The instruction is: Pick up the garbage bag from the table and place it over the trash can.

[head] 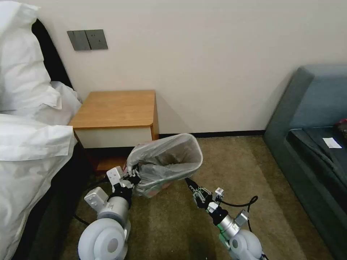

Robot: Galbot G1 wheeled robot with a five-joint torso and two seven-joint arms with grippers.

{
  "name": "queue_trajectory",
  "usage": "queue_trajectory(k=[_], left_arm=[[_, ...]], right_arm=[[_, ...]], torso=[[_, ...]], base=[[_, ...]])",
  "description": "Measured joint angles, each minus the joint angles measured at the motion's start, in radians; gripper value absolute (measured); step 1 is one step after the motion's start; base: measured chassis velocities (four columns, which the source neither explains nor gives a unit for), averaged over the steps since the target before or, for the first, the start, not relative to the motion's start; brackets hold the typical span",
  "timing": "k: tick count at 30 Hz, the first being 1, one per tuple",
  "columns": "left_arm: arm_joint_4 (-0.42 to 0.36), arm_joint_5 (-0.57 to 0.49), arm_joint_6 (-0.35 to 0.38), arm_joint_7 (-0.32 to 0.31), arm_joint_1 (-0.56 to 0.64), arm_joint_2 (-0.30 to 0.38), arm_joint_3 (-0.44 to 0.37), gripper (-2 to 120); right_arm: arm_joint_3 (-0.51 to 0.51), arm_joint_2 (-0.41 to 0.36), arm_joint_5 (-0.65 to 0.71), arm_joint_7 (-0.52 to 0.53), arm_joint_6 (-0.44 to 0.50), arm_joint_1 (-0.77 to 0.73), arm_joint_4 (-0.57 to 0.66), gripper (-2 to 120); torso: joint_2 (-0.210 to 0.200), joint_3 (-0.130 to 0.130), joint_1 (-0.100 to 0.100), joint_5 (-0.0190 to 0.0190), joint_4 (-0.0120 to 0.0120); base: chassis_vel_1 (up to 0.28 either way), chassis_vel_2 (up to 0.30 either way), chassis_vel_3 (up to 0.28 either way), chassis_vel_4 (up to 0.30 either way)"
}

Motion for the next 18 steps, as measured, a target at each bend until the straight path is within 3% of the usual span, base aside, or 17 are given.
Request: queue_trajectory(k=[11, 16, 18], left_arm=[[0.053, 0.047, -0.008, -0.016, -0.028, 0.019, 0.002, 4], [0.082, 0.133, -0.034, -0.001, -0.022, 0.019, 0.017, 4], [0.087, 0.155, -0.04, 0.003, -0.021, 0.019, 0.019, 4]], right_arm=[[0.164, -0.012, -0.079, -0.057, 0.069, -0.069, 0.096, 67], [0.192, -0.014, -0.186, 0.019, 0.145, -0.065, 0.22, 86], [0.187, -0.017, -0.224, 0.056, 0.158, -0.06, 0.253, 86]], torso=[[0.0, 0.0, 0.0, -0.0001, 0.0], [0.0, 0.0, 0.0, 0.0, 0.0], [0.0, 0.0, 0.0, 0.0001, 0.0]], base=[[0.0, 0.0, 0.0, 0.0], [0.0, 0.0, 0.0, 0.0], [0.0, 0.0, 0.0, 0.0]])
